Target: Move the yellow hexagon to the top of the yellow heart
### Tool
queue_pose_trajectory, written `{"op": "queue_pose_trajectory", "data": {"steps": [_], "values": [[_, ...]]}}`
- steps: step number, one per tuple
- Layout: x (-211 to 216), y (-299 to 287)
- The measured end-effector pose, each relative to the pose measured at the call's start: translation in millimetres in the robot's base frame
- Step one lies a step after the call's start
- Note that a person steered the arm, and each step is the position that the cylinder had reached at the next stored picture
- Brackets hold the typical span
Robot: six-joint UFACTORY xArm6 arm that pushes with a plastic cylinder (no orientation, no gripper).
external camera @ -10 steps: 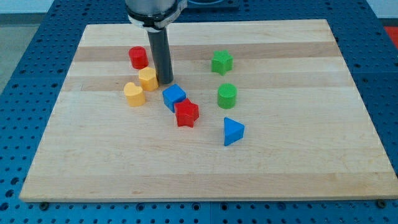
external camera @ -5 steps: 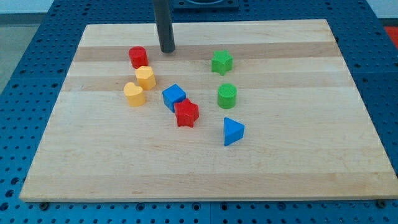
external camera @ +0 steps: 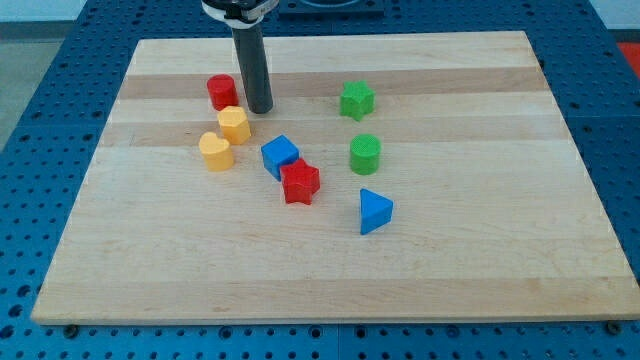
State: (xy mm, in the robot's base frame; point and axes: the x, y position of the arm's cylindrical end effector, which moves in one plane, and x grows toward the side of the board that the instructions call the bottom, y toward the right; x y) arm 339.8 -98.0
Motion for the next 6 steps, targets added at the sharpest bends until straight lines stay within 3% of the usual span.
{"op": "queue_pose_trajectory", "data": {"steps": [2,6], "values": [[25,-4],[29,-9]]}}
